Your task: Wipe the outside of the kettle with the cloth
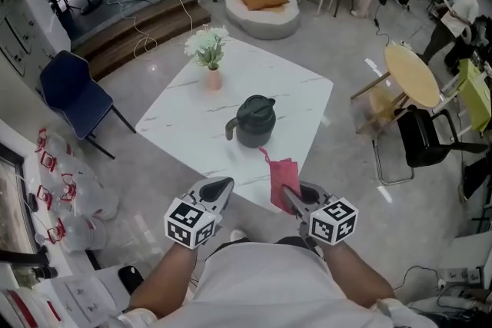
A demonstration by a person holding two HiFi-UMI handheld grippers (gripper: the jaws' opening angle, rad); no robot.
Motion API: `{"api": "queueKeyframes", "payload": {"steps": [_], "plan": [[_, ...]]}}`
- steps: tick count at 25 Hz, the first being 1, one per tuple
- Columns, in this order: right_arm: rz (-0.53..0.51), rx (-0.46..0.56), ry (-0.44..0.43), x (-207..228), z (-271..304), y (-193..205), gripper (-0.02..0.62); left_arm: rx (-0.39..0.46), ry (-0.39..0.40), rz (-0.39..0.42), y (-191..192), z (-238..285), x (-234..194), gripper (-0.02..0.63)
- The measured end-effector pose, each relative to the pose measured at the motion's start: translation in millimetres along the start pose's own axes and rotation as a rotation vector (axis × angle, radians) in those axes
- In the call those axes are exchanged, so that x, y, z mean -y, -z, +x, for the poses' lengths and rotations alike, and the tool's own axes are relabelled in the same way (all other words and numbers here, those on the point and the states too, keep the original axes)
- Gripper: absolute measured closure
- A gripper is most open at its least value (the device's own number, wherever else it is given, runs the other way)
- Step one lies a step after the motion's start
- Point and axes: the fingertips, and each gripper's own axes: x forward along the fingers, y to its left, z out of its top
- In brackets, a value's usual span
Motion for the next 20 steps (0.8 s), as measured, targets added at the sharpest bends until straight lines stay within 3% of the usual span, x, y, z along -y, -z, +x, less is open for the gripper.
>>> {"api": "queueKeyframes", "payload": {"steps": [10,20], "plan": [[0.008,0.02,0.037,17,14,-18,0.526,-0.014,0.03,0.019,-6,16,-18,0.6],[-0.065,0.029,-0.019,44,41,-62,0.526,-0.011,-0.074,0.027,-11,29,-46,0.6]]}}
